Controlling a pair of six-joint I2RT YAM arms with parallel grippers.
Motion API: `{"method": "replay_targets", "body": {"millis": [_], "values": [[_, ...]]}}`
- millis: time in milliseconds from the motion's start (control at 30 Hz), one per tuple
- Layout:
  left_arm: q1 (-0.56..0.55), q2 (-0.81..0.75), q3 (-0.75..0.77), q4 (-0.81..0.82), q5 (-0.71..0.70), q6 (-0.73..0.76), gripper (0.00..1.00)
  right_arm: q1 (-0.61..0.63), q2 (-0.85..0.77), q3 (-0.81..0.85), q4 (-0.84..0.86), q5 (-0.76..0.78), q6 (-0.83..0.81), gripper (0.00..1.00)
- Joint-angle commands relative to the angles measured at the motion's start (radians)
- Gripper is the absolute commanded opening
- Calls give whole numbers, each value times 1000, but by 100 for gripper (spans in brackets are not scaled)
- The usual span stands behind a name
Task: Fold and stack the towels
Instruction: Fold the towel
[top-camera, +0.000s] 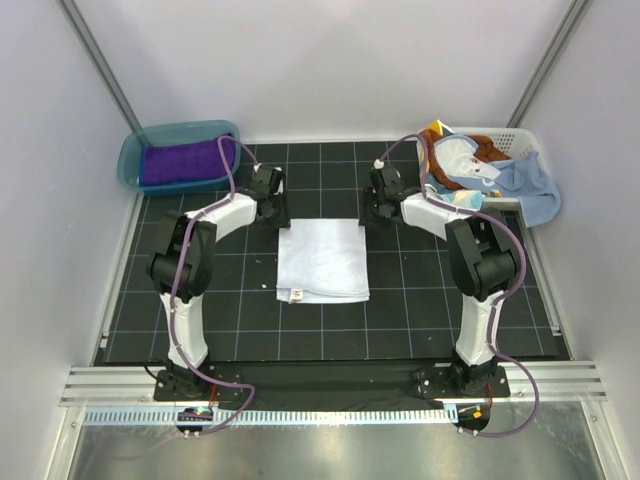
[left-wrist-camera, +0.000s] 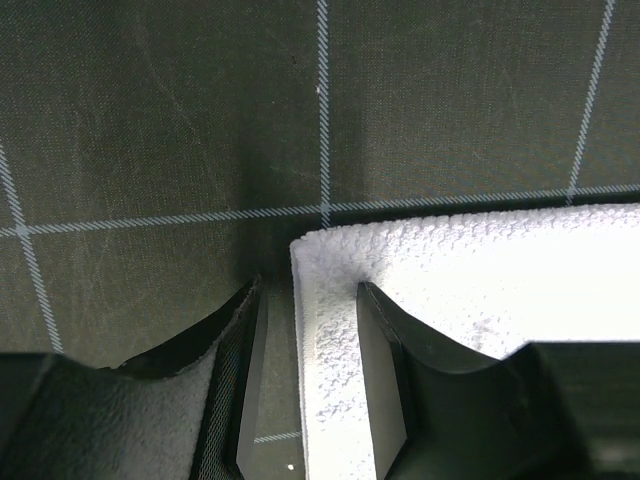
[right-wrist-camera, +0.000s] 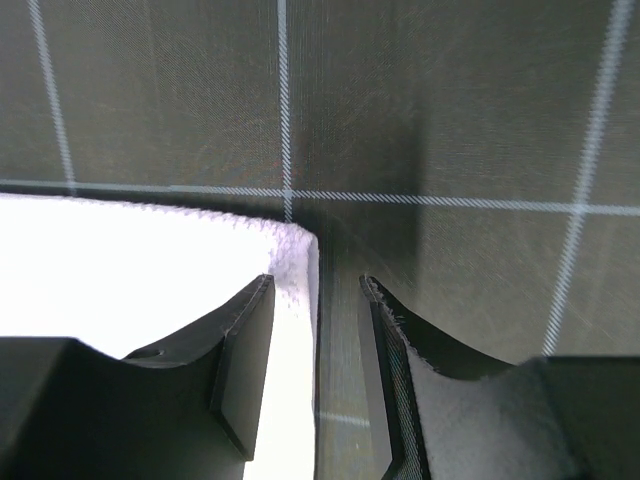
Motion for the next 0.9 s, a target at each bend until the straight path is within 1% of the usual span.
{"method": "replay_targets", "body": {"millis": [0, 33, 267, 433, 567, 700, 733, 867], "values": [[2, 6, 0, 32, -35, 25, 45, 8, 30, 46, 28, -5, -29, 46], [2, 5, -10, 64, -33, 28, 45, 8, 33, 46, 28, -1, -32, 46], [2, 14, -74, 142, -29, 31, 45, 8, 56, 65, 28, 16, -46, 47], [2, 28, -87, 158, -24, 30, 43, 9, 71, 68, 26, 12, -47, 45], [2, 40, -87, 158, -12, 28, 40, 12, 73, 59, 29, 9, -50, 42], [1, 29, -109, 162, 0, 25, 37, 17, 65, 46, 43, 4, -49, 42], [1, 28, -111, 164, 0, 24, 35, 17, 65, 49, 43, 3, -49, 42], [1, 20, -122, 161, 10, 21, 33, 18, 76, 66, 42, -8, -47, 41]]}}
